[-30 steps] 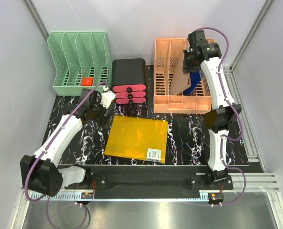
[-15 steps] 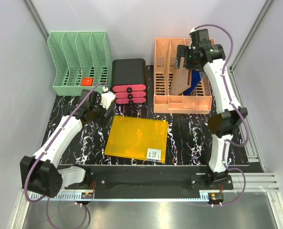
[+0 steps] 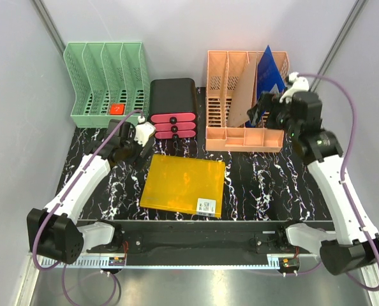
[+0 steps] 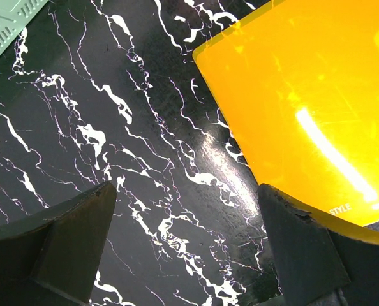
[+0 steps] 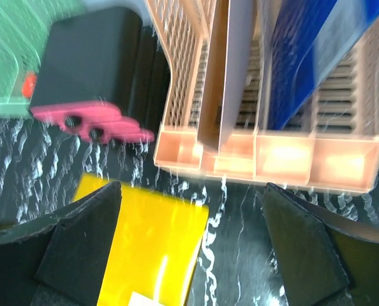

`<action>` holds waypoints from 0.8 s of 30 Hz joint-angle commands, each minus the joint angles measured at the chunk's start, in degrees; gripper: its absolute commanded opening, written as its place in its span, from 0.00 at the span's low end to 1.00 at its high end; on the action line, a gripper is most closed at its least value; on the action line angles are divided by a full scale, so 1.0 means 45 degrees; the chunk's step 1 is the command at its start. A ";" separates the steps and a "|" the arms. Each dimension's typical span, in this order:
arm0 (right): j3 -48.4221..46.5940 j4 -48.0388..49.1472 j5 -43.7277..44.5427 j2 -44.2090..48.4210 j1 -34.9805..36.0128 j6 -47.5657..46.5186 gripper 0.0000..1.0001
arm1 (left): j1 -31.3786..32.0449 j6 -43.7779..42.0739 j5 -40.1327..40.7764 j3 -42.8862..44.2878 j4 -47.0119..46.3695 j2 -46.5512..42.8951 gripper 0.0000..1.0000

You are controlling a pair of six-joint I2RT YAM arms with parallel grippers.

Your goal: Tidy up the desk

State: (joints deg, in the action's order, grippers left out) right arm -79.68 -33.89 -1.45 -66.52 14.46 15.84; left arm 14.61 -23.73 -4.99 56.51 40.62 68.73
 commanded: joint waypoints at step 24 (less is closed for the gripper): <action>0.3879 0.7903 0.1162 -0.2170 0.0459 0.0075 0.49 | -0.0044 -0.0059 -0.0141 -0.0156 -0.0336 -0.0566 0.99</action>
State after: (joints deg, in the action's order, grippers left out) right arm -61.71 -3.79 2.09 -75.44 16.14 15.94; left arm 14.61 -23.73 -5.76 55.75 40.62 68.36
